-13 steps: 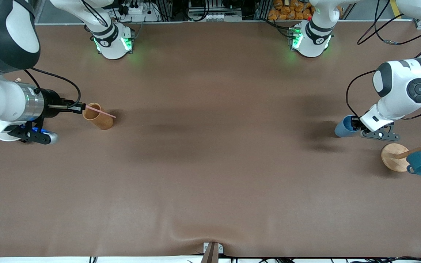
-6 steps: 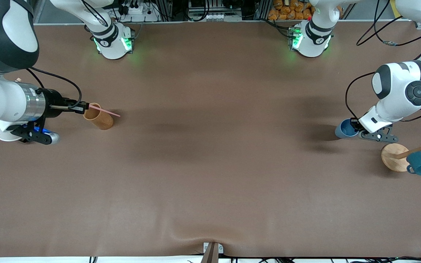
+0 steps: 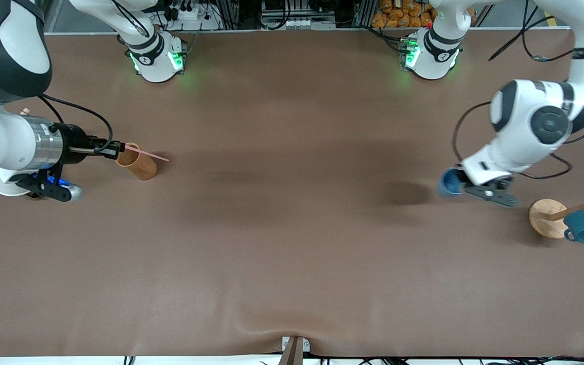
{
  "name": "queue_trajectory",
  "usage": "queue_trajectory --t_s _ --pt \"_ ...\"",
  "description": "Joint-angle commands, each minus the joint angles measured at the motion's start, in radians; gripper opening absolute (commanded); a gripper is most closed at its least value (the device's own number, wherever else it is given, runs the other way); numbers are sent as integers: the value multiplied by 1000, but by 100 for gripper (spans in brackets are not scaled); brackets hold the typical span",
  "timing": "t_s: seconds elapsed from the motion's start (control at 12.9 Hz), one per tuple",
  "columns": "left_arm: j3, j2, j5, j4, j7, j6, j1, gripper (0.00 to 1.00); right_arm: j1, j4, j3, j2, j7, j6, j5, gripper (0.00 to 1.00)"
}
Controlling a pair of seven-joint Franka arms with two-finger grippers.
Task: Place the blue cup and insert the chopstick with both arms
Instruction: 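Carry the blue cup to the table middle and set it down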
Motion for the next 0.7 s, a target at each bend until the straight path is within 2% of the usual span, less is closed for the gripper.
queue_trajectory --t_s 0.0,0.15,0.31,0.46,0.62 --pt "-154 70 -31 120 -199 -75 -5 0 -13 13 6 7 21 -12 23 0" --pt "-228 130 -26 160 -432 -71 -60 0 -13 13 6 7 23 -14 29 0" --pt "-227 207 -7 214 -627 -63 -196 0 -16 11 6 9 64 -12 66 0" --pt "-227 295 42 287 -777 -32 -267 0 -24 4 6 9 83 -12 95 0" --pt "-225 357 107 306 -932 30 -356 0 -21 5 6 9 84 -11 95 0"
